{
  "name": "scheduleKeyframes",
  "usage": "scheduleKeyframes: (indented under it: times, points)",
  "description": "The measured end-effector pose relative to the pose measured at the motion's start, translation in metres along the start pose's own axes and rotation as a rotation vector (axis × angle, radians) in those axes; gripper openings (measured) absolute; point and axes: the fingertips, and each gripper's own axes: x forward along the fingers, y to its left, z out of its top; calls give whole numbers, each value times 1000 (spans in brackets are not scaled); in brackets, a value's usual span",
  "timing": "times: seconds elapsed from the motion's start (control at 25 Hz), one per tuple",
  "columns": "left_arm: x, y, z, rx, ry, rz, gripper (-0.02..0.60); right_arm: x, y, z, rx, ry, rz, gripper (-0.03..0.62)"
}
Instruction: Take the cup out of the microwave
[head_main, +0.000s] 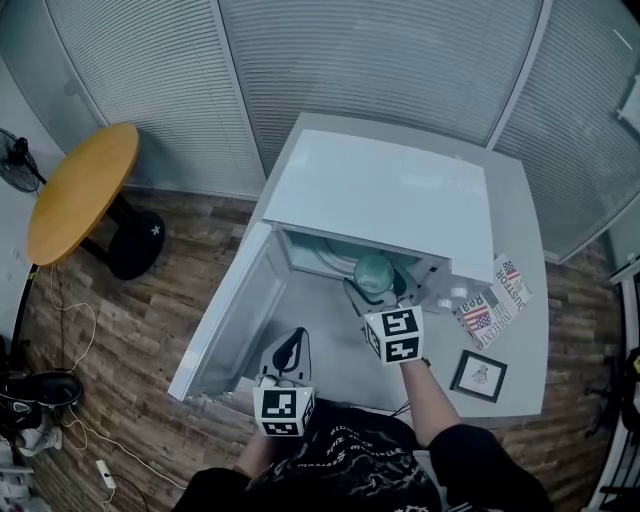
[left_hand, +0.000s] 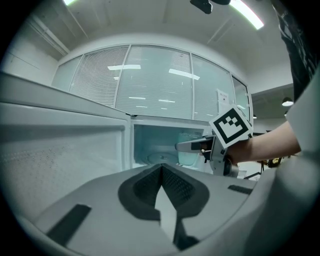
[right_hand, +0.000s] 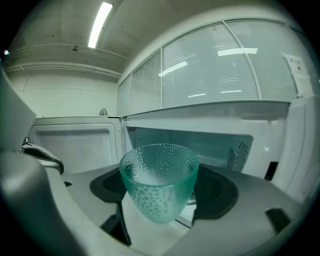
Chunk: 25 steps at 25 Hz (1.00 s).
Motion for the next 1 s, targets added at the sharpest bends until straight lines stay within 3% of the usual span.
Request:
scheduleKeyframes:
  times: [1.0]
  points:
    - [-22,-24,-3,-31,-26,51,6,-79,2,-37,3,24,9,388]
